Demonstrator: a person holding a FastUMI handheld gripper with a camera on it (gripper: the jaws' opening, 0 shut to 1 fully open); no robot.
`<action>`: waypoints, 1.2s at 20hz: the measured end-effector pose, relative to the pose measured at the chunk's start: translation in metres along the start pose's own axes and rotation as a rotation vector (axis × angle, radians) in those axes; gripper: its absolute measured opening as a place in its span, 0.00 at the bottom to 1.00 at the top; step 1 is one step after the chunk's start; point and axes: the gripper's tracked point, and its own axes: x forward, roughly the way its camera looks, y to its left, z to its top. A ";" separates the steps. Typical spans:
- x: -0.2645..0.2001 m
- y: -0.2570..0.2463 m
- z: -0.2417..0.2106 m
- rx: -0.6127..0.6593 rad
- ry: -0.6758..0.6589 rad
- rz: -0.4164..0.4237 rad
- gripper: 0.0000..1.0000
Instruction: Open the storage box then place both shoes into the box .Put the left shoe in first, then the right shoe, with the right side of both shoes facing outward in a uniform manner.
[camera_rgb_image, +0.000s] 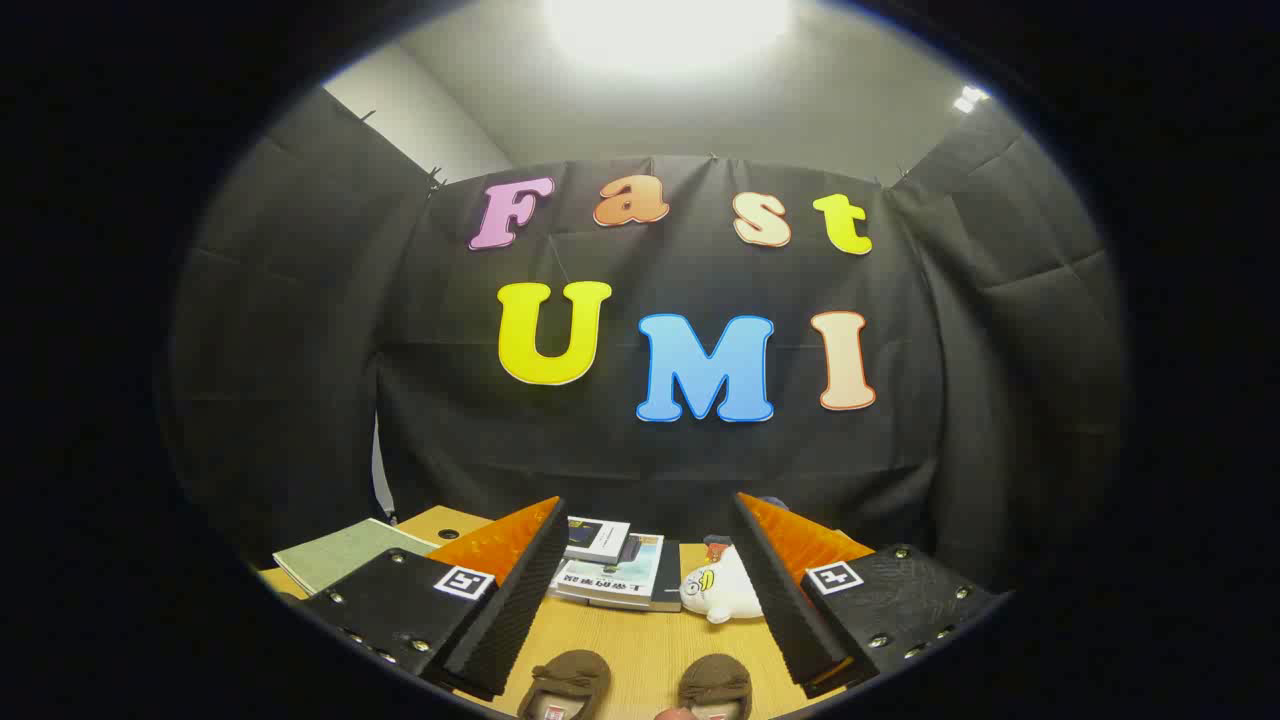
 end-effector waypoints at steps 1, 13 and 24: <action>-0.001 0.001 0.001 0.001 -0.008 0.001 0.98; -0.004 0.018 -0.001 0.013 -0.004 0.040 0.98; 0.000 0.037 -0.021 0.103 0.029 0.073 0.98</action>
